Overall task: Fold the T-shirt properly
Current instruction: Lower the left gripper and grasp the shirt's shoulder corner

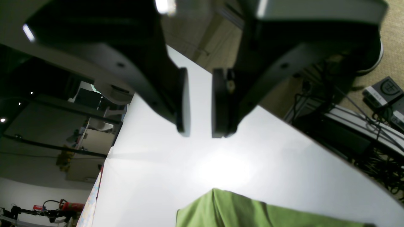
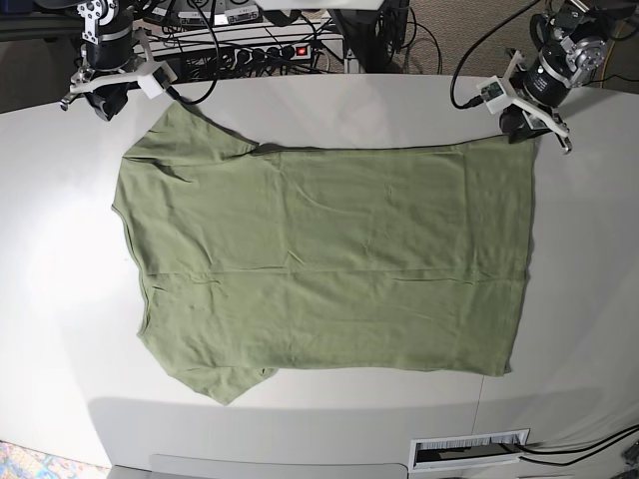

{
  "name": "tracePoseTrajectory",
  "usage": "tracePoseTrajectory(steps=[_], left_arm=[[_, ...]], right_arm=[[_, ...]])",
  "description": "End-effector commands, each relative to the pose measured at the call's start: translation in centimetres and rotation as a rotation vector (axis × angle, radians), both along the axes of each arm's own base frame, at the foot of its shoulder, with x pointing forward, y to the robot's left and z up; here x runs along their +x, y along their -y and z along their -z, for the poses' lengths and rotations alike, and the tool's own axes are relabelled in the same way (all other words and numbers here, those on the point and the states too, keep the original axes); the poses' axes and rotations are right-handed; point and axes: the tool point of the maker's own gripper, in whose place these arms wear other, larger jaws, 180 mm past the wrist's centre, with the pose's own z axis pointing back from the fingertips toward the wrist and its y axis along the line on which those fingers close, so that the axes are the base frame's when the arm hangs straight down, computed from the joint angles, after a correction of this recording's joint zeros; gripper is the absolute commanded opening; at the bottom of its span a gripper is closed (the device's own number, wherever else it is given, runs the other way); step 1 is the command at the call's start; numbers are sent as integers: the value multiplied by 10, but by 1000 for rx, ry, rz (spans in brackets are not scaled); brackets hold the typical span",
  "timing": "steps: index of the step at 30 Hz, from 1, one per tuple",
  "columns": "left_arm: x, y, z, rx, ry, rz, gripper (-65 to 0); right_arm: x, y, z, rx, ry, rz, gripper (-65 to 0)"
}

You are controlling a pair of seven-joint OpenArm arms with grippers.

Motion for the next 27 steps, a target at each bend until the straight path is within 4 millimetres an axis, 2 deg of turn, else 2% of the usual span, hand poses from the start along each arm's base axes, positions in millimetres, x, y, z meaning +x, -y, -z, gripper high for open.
tracePoseTrajectory(steps=[1, 6, 13, 18, 21, 23, 27], left_arm=[[2, 0, -5, -1, 11, 19, -484], [5, 1, -8, -10, 17, 47, -484], [3, -14, 4, 18, -15, 46, -484], [3, -12, 4, -2, -10, 61, -484], [11, -10, 3, -4, 6, 67, -484], [16, -9, 9, -1, 1, 71, -484], [14, -1, 33, 52, -47, 112, -484]], right_arm=[[5, -1, -8, -11, 28, -20, -522], [5, -1, -8, -10, 27, -19, -522], [5, -1, -8, -13, 30, -20, -522], [5, -1, -8, -14, 30, -20, -522], [5, -1, -8, -14, 30, -20, -522], [6, 0, -9, -21, 31, -23, -522], [8, 2, -14, -66, 46, -39, -522]])
